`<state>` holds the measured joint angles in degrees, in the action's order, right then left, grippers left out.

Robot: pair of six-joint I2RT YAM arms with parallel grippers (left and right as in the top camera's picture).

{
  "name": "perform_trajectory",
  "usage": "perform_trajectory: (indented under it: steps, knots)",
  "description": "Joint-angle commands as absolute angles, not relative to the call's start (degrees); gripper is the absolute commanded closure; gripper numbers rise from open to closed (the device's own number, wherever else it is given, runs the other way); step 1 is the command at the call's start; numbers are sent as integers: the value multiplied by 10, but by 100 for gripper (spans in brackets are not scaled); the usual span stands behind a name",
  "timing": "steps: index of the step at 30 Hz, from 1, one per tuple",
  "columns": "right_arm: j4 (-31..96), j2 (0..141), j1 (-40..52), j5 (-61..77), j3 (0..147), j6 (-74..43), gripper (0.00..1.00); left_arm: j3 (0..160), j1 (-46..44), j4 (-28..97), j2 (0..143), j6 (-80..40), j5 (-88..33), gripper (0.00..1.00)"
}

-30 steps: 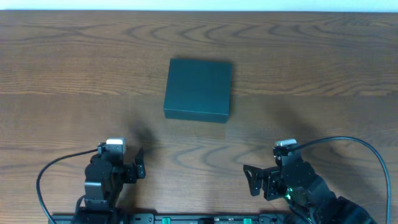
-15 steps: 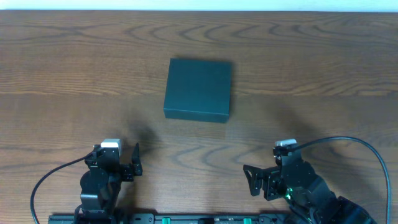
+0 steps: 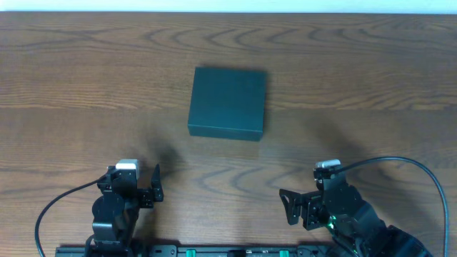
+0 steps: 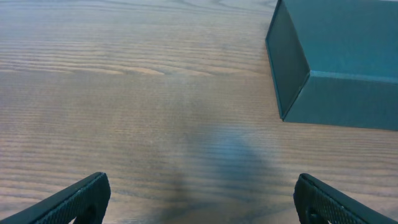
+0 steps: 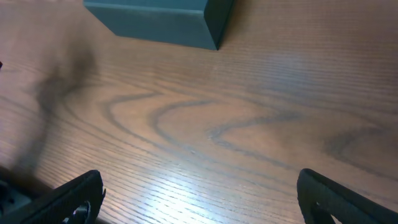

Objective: Pack container

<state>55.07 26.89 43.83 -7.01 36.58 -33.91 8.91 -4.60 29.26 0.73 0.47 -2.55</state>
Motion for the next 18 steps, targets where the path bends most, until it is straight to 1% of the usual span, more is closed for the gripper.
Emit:
perform_trajectory:
  steps: [1,15,18]
  knots:
    - [551,270,435,-70,369,-345,1,80,-45,289,2,13,-15,5]
    - [551,269,433,-70,369,-345,1,80,-45,289,2,13,-15,5]
    - [561,269,415,-109,368,-291,1,80,-45,289,2,13,-15,5]
